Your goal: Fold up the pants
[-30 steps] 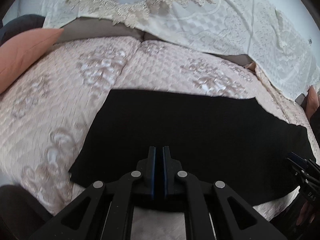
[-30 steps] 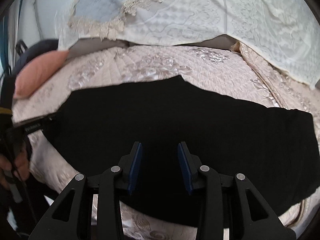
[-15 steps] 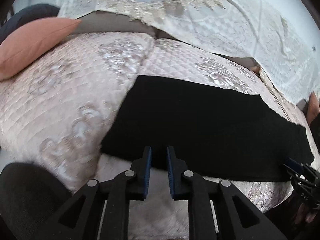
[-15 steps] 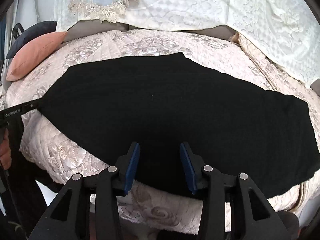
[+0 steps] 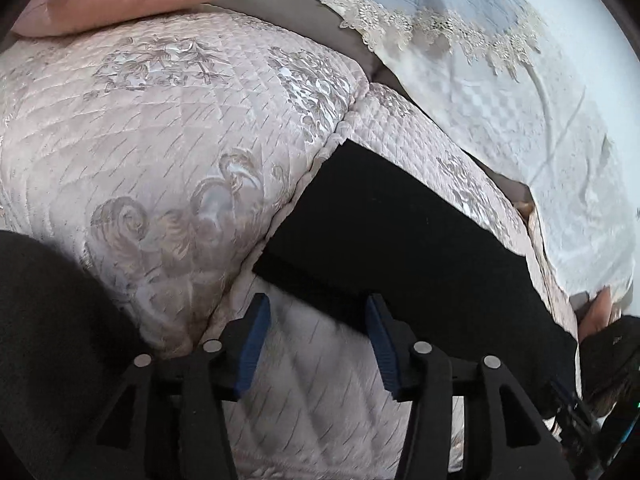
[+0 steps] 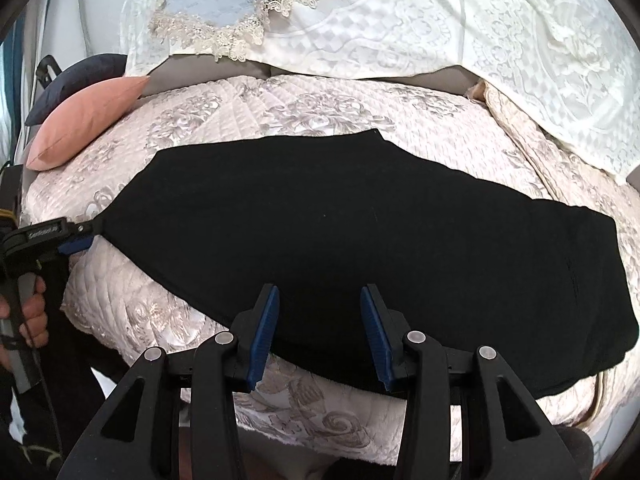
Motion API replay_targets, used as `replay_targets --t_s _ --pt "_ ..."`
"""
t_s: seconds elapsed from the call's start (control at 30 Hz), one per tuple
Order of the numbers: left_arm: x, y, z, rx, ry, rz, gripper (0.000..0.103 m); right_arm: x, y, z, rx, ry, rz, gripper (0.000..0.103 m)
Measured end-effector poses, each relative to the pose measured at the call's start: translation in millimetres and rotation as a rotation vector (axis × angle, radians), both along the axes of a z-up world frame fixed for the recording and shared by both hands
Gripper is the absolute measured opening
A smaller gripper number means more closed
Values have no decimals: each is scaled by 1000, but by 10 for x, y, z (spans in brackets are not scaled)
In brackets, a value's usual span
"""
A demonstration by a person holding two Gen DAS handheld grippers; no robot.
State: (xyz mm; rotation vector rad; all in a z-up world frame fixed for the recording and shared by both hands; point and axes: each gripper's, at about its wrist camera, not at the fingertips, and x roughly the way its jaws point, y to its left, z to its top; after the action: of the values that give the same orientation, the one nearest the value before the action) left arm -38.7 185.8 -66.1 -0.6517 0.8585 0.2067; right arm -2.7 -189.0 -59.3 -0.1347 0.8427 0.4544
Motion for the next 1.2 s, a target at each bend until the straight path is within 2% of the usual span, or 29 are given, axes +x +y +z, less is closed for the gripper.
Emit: replay_targets --t_s 0.17,0.3,0.4,0.8,0.87,0.93,1.03,1.2 --pt "136 4 -10 2 -22 11 52 27 -18 -15 -3 9 -11 43" --pt "39 105 21 -123 -57 34 52 18 -58 17 0 0 -14 43" --pt "-57 101 25 -166 -79 22 58 29 -83 5 -7 0 -15 43" --pt "180 114 -50 -98 -97 62 57 74 -118 -11 8 8 -37 43" --pt "213 97 -43 -71 -85 70 49 80 -132 -19 16 13 -42 43" --pt "239 91 -26 -39 -71 76 28 86 -143 -21 21 16 -43 43" --pt "275 84 47 -1 -72 57 10 78 -164 -10 26 9 -42 43" --pt "343 -25 342 25 -138 -29 7 87 -254 -9 45 7 -69 43"
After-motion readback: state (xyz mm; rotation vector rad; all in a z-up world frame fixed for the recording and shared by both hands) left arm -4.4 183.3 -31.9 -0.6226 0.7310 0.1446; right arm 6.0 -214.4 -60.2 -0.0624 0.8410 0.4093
